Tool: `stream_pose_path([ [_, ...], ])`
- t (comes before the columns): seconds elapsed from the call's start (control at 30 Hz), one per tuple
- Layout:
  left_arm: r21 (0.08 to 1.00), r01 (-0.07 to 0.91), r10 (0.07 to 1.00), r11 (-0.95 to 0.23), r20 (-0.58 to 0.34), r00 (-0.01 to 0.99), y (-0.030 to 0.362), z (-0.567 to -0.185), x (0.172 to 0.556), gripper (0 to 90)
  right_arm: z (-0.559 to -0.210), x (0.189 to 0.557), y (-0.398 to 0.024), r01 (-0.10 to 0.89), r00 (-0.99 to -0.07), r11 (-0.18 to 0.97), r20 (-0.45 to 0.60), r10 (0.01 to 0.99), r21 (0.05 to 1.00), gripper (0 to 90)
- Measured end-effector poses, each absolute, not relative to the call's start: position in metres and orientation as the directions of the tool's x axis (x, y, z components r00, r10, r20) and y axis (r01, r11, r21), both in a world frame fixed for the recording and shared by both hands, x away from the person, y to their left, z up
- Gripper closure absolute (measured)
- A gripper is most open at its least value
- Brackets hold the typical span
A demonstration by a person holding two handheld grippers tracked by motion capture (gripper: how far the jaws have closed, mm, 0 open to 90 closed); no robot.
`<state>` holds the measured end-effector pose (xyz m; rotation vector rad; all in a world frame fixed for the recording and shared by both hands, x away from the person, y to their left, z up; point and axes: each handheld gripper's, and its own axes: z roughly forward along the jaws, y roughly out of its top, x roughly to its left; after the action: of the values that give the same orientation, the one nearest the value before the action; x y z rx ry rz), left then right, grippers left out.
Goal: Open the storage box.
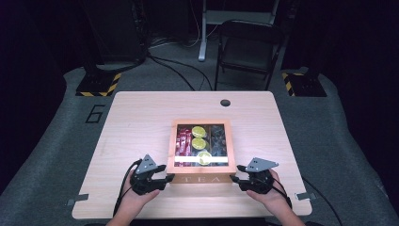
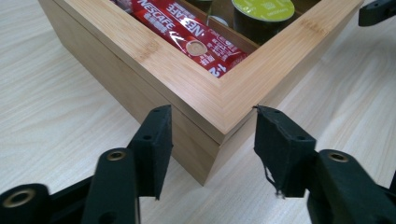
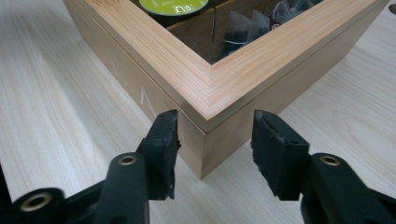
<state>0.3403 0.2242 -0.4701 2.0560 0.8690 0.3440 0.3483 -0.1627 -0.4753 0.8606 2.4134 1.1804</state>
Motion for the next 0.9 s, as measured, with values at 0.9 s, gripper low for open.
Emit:
stream_pose_path([
  [0.9,0.795,0.460,0.698,-0.396,-0.065,0.713,0.2200,-0.4719,0.3390,50.4,-0.4745,0.3505,-0.1622,0.389,-0.776,0.449,0.022,0.631,0.804,56.1],
])
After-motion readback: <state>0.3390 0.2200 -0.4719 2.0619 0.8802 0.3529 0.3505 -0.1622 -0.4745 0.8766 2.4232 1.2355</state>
